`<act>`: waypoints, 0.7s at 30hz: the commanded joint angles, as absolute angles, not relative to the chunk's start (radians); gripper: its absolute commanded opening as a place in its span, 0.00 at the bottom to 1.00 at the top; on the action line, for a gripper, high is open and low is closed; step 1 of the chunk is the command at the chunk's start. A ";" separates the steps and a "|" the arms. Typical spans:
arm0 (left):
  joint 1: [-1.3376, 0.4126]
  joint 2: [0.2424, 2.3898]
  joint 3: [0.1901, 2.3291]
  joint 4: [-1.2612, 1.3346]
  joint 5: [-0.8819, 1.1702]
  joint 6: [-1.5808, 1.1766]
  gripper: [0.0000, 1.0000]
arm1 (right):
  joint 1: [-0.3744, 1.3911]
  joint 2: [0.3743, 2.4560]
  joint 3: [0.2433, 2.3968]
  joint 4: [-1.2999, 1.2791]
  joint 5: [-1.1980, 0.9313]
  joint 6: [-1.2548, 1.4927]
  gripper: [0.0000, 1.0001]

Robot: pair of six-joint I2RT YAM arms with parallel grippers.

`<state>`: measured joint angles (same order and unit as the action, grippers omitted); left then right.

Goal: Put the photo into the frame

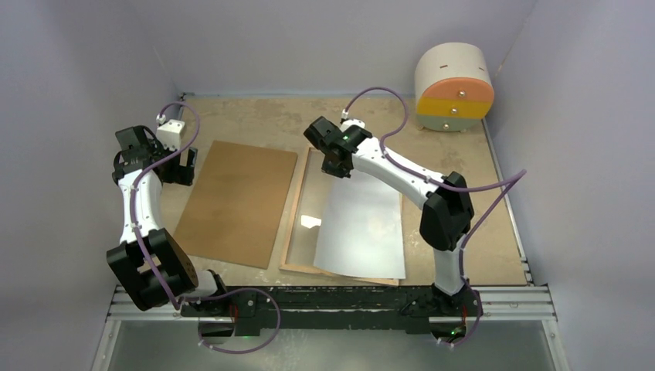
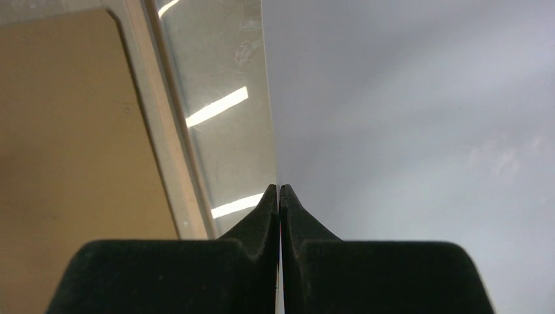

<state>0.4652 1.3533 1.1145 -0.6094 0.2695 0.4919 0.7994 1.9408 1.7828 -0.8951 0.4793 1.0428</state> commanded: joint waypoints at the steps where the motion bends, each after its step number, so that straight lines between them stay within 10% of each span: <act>1: 0.476 1.319 1.110 -0.599 0.291 0.513 0.92 | 0.787 1.960 1.874 -0.958 0.526 1.210 0.00; 21: 0.476 1.335 1.092 -0.584 0.286 0.527 0.91 | 0.770 2.012 1.839 -0.842 0.537 0.940 0.00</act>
<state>0.4652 1.3529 1.0966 -0.6102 0.2695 0.5163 0.7773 2.0289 1.8473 -0.8719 0.5190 1.0294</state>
